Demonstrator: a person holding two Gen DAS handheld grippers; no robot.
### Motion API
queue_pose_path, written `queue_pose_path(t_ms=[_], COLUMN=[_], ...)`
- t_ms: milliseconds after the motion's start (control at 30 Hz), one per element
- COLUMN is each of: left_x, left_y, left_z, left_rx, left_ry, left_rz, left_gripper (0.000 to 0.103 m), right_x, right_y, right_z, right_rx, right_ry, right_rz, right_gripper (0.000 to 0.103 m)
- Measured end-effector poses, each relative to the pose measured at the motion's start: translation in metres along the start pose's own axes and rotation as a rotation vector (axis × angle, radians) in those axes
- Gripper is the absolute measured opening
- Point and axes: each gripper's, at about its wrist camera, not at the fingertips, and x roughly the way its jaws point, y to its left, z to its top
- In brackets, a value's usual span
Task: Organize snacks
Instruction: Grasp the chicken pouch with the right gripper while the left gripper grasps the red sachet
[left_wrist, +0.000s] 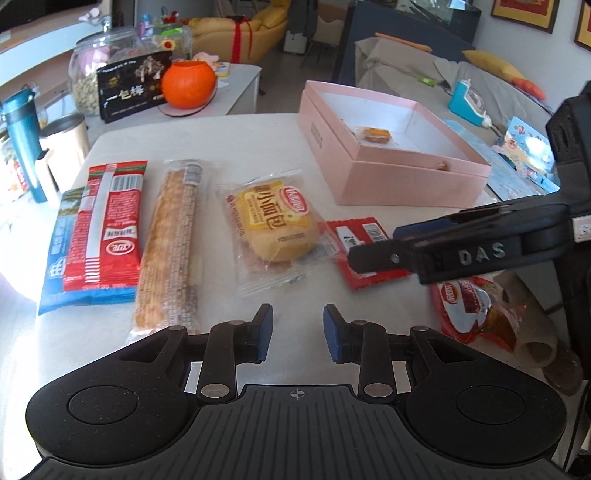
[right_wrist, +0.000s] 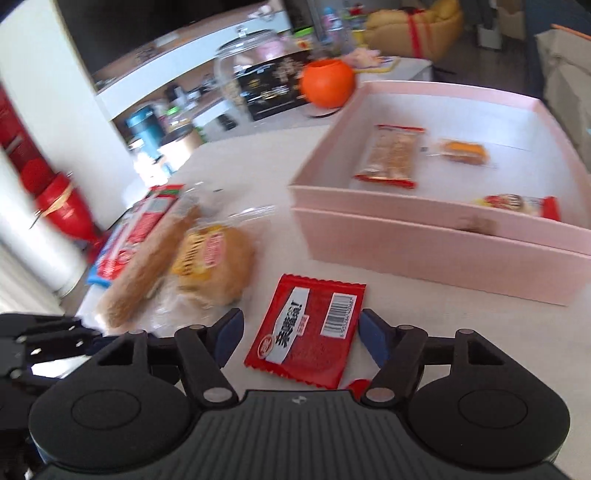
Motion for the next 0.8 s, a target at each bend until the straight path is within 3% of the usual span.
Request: queue_pose_path(t_ms=[67,133,367,533,667,700,800], left_x=[-0.001,-0.001,0.002,0.007,0.004,0.004,0.011], left_y=[0.005,0.007,-0.004,-0.012,-0.02,-0.022,-0.028], left_z=[-0.003,-0.004,-0.004,0.0,0.007,0.009,0.018], left_rx=[-0.014,-0.019,-0.005,0.008,0.05,0.053,0.041], left_ry=[0.004,0.008,-0.001,0.007,-0.002,-0.004,-0.006], left_rz=[0.005,0.006,-0.028,-0.034,-0.041,-0.049,-0.064], left_gripper=[0.034,0.034,0.034,0.034,0.034,0.034,0.034], right_x=[-0.007,-0.018,-0.065,-0.065,-0.047,-0.044,-0.039], right_y=[0.016,0.024,0.011,-0.01,-0.019,-0.023,-0.041], right_z=[-0.003,-0.009,-0.04,-0.055,-0.054,-0.051,-0.042], right_rx=[-0.074,-0.133,-0.274,-0.221,-0.228,-0.206,-0.089], right_ry=[0.016,0.022,0.105,0.136,0.066,0.043,-0.022], right_rz=[0.041,0.044,-0.043,-0.029,-0.186,-0.222,-0.294], right_gripper=[0.073,0.085,0.086,0.086,0.092,0.096,0.097])
